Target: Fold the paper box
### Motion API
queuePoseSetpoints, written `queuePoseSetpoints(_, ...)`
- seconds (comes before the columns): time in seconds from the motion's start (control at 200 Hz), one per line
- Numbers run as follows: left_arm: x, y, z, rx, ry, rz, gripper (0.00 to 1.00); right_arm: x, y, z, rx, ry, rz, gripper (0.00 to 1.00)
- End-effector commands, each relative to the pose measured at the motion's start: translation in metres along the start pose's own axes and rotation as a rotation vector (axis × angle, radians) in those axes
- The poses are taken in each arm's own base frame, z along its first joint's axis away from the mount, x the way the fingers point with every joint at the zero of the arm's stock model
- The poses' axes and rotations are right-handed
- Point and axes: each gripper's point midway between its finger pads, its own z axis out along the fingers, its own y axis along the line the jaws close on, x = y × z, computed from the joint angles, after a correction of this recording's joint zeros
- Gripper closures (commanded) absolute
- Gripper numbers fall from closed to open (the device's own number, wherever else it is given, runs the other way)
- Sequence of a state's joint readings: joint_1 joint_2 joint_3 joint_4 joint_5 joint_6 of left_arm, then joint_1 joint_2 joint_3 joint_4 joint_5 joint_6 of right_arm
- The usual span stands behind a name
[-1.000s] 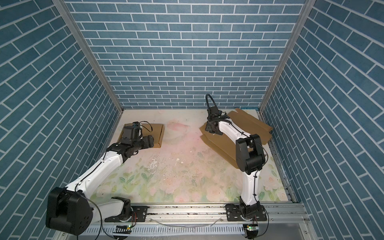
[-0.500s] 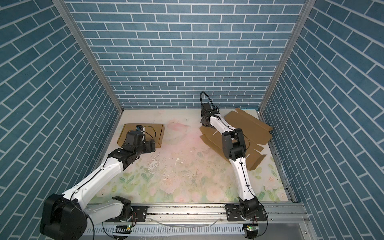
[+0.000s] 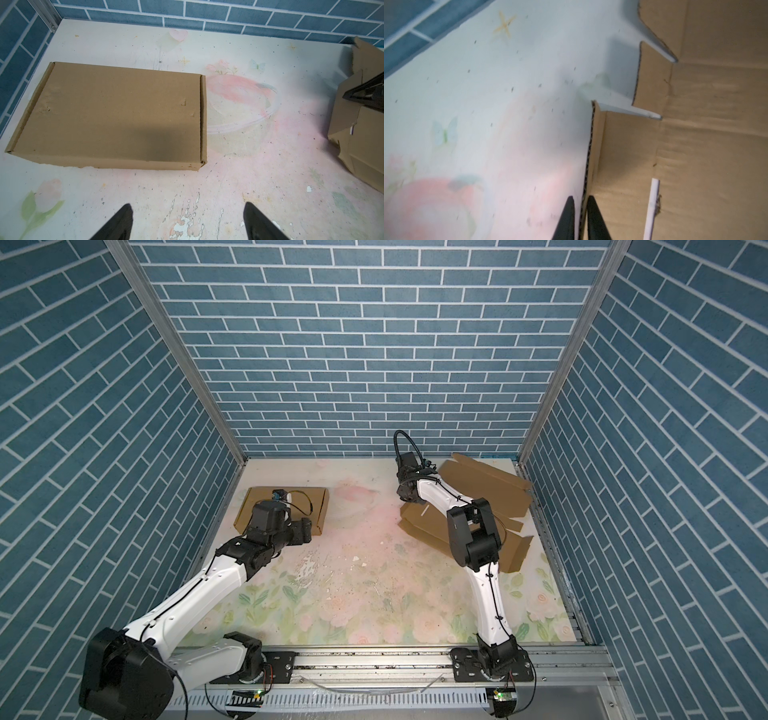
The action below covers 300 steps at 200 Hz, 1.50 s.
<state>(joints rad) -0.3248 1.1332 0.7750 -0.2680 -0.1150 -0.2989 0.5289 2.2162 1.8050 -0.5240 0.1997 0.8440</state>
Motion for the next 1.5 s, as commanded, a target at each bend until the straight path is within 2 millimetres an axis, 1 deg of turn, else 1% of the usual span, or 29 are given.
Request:
queuePoseSetpoints(0.0, -0.016, -0.007, -0.016, 0.034, -0.039, 0.005, 0.15, 0.029, 0.053, -0.043, -0.157, -0.006, 0.018, 0.88)
queuePoseSetpoints(0.08, -0.024, -0.01, -0.023, 0.053, -0.047, 0.011, 0.13, 0.06, 0.084, -0.059, -0.204, 0.014, -0.046, 0.87)
queuePoseSetpoints(0.16, -0.032, -0.008, -0.031, 0.051, -0.056, 0.014, 0.07, 0.1, 0.111, -0.069, -0.24, 0.063, -0.124, 0.84)
queuePoseSetpoints(0.21, -0.038, -0.005, -0.038, 0.045, -0.067, 0.0, 0.01, 0.12, 0.121, -0.074, -0.252, 0.084, -0.176, 0.8)
queuePoseSetpoints(0.265, -0.041, 0.003, -0.044, 0.043, -0.076, -0.039, 0.0, 0.137, 0.125, -0.08, -0.253, 0.095, -0.23, 0.73)
queuePoseSetpoints(0.315, -0.043, 0.012, -0.048, 0.05, -0.079, -0.105, 0.0, 0.144, 0.123, -0.084, -0.253, 0.101, -0.262, 0.67)
queuePoseSetpoints(0.38, -0.047, 0.013, -0.051, 0.135, -0.076, -0.169, 0.0, 0.147, 0.121, -0.091, -0.284, 0.112, -0.308, 0.58)
queuePoseSetpoints(0.455, -0.052, 0.011, -0.056, 0.203, -0.077, -0.19, 0.0, 0.145, 0.123, -0.11, -0.349, 0.107, -0.403, 0.47)
queuePoseSetpoints(0.49, -0.055, 0.009, -0.059, 0.213, -0.078, -0.173, 0.04, 0.144, 0.123, -0.121, -0.387, 0.113, -0.446, 0.43)
queuePoseSetpoints(0.535, -0.056, 0.007, -0.062, 0.221, -0.067, -0.154, 0.1, 0.138, 0.117, -0.135, -0.411, 0.106, -0.486, 0.39)
queuePoseSetpoints(0.575, -0.056, 0.005, -0.062, 0.227, -0.045, -0.147, 0.14, 0.131, 0.108, -0.145, -0.432, 0.101, -0.509, 0.36)
queuePoseSetpoints(0.635, -0.051, 0.0, -0.06, 0.237, 0.003, -0.137, 0.2, 0.117, 0.084, -0.152, -0.43, 0.097, -0.494, 0.32)
queuePoseSetpoints(0.665, -0.046, -0.004, -0.058, 0.241, 0.027, -0.125, 0.21, 0.107, 0.068, -0.154, -0.419, 0.089, -0.473, 0.3)
queuePoseSetpoints(0.765, -0.029, -0.018, -0.054, 0.244, 0.085, -0.08, 0.23, 0.066, 0.009, -0.162, -0.321, -0.029, -0.416, 0.24)
queuePoseSetpoints(0.77, -0.028, -0.019, -0.053, 0.246, 0.087, -0.077, 0.23, 0.066, 0.009, -0.162, -0.321, -0.029, -0.416, 0.24)
queuePoseSetpoints(0.795, -0.024, -0.023, -0.052, 0.252, 0.1, -0.071, 0.23, 0.055, -0.01, -0.163, -0.279, -0.071, -0.398, 0.21)
queuePoseSetpoints(0.805, -0.022, -0.024, -0.051, 0.254, 0.104, -0.072, 0.23, 0.053, -0.012, -0.164, -0.275, -0.078, -0.395, 0.2)
queuePoseSetpoints(0.81, -0.021, -0.025, -0.05, 0.256, 0.108, -0.071, 0.23, 0.049, -0.018, -0.165, -0.263, -0.093, -0.388, 0.19)
queuePoseSetpoints(0.825, -0.018, -0.028, -0.049, 0.261, 0.115, -0.073, 0.23, 0.047, -0.023, -0.166, -0.254, -0.101, -0.38, 0.16)
queuePoseSetpoints(0.835, -0.016, -0.03, -0.048, 0.265, 0.121, -0.073, 0.23, 0.041, -0.031, -0.168, -0.244, -0.119, -0.366, 0.12)
queuePoseSetpoints(0.885, -0.006, -0.04, -0.042, 0.286, 0.147, -0.078, 0.23, 0.03, -0.053, -0.168, -0.226, -0.144, -0.328, 0.02)
queuePoseSetpoints(0.9, -0.003, -0.043, -0.04, 0.291, 0.155, -0.077, 0.23, 0.026, -0.061, -0.167, -0.223, -0.148, -0.308, 0.01)
queuePoseSetpoints(0.935, 0.005, -0.048, -0.035, 0.295, 0.176, -0.074, 0.23, 0.022, -0.074, -0.165, -0.236, -0.134, -0.273, 0.01)
queuePoseSetpoints(1.0, 0.016, -0.055, -0.025, 0.3, 0.21, -0.072, 0.23, 0.017, -0.099, -0.158, -0.258, -0.074, -0.187, 0.02)
queuePoseSetpoints(1.065, 0.026, -0.059, -0.014, 0.311, 0.251, -0.087, 0.23, 0.019, -0.114, -0.154, -0.288, -0.012, -0.115, 0.08)
queuePoseSetpoints(1.155, 0.039, -0.066, -0.002, 0.314, 0.304, -0.07, 0.23, 0.021, -0.136, -0.152, -0.285, 0.005, -0.035, 0.11)
queuePoseSetpoints(1.27, 0.057, -0.073, 0.012, 0.32, 0.363, -0.055, 0.23, 0.029, -0.156, -0.15, -0.277, 0.026, 0.04, 0.14)
queuePoseSetpoints(1.35, 0.066, -0.08, 0.02, 0.338, 0.391, -0.06, 0.23, 0.036, -0.164, -0.149, -0.277, 0.038, 0.068, 0.15)
queuePoseSetpoints(1.495, 0.072, -0.085, 0.029, 0.353, 0.408, -0.076, 0.23, 0.045, -0.185, -0.146, -0.228, 0.036, 0.133, 0.17)
